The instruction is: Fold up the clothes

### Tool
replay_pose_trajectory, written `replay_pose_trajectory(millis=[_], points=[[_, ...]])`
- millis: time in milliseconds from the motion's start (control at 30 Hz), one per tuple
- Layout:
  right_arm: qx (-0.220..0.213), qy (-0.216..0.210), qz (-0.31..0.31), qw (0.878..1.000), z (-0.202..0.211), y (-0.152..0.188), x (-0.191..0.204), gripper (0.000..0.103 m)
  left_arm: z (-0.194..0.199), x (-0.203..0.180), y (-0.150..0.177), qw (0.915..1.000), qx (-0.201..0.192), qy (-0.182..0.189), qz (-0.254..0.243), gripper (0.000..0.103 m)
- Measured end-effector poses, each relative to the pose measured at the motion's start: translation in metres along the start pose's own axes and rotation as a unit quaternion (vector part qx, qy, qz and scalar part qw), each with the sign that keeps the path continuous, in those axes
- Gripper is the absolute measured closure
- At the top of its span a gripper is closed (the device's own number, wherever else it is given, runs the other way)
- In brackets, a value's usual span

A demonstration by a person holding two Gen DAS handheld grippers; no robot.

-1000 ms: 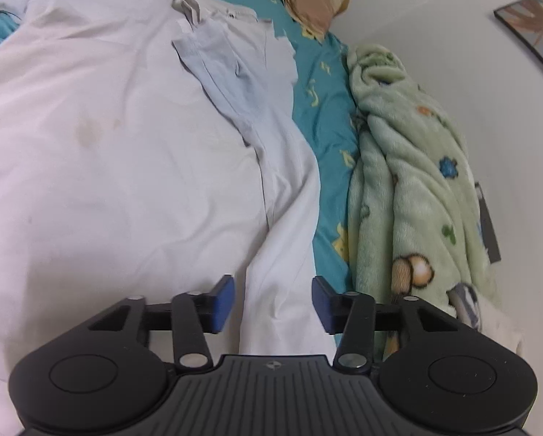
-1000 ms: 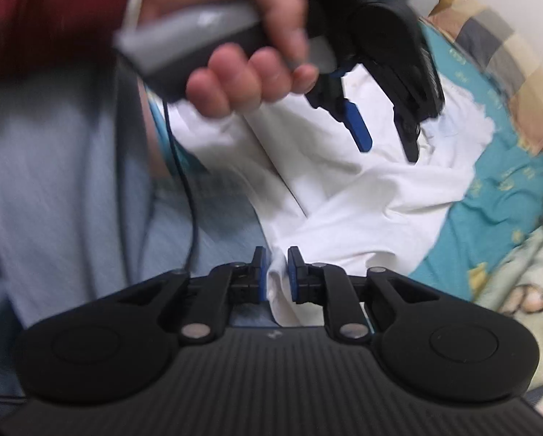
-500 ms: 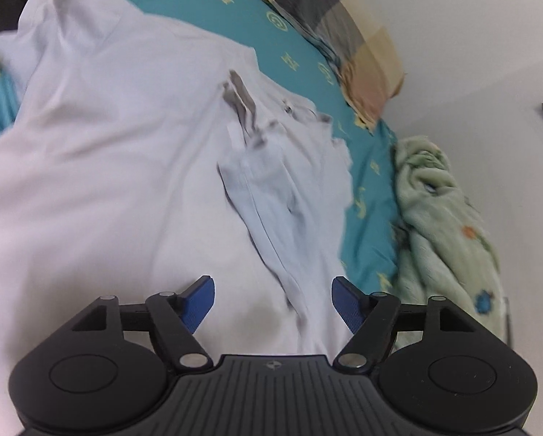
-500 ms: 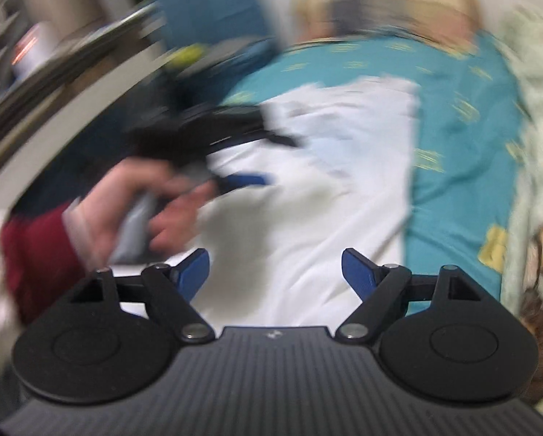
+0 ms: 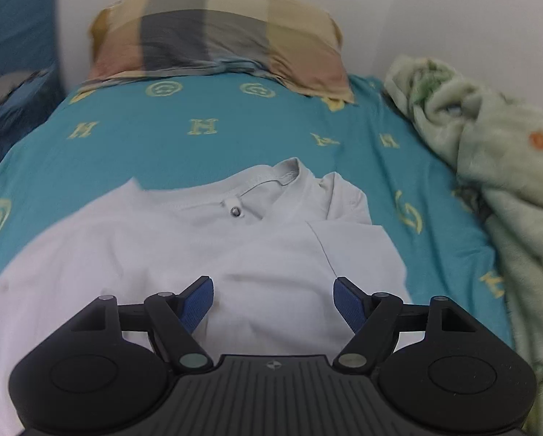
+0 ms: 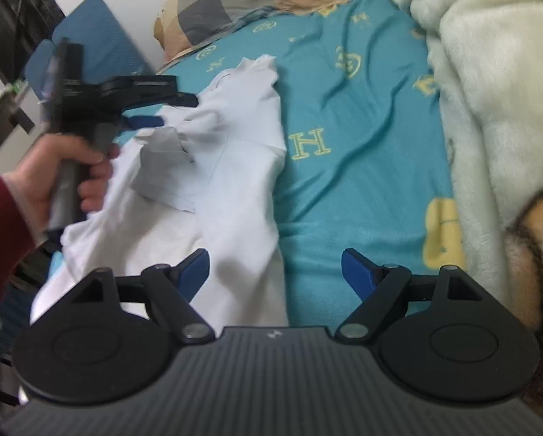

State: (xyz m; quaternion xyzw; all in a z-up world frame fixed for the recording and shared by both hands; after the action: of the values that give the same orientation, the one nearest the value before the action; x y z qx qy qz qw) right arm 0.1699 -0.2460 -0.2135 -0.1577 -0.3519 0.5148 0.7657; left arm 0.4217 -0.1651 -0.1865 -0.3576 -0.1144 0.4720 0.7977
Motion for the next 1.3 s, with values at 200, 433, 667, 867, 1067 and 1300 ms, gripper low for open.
replay_pose_trajectory(millis=[200,433,667,867,1067,1300], points=[[-0.027,-0.031,0.043,0.998,-0.001,-0.008,0.020,0.021,-0.048,0.006,0.002,0.9957,0.050,-0.011,-0.077,0.074],[-0.004,-0.018,0.002,1.000,0.002,0.003,0.006,0.021,-0.026,0.014,-0.038,0.9973,-0.002,-0.044,-0.059,0.100],[0.023,-0.014,0.044,0.999,-0.009,0.018,0.016,0.021,-0.035,0.033,-0.080,0.9907,-0.031,-0.121,-0.054,0.100],[0.041,-0.024,0.084,0.995,-0.018,0.030,0.027,0.021,-0.058,0.046,-0.046,0.9942,-0.014,-0.106,-0.012,0.089],[-0.004,-0.036,0.107,0.994,-0.008,0.019,0.038,0.021,0.020,0.047,-0.017,0.9973,-0.048,-0.045,0.032,0.074],[-0.045,-0.031,0.100,0.994,0.011,0.010,0.034,0.021,0.171,0.066,0.048,0.9863,-0.083,-0.034,0.139,0.052]])
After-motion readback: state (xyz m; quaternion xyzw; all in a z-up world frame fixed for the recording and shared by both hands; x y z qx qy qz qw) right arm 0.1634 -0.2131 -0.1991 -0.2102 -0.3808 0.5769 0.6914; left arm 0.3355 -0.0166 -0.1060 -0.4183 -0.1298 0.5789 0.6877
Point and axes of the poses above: each gripper's, at about its wrist camera, not at the fingertips, and z roughly against the way its jaws point, x to its left, y to its underside, the point moved 10 cm from there along -z, roughly the way its jaws point, and after that the axes turned 6 degrees about y, right-handed, at the moved point
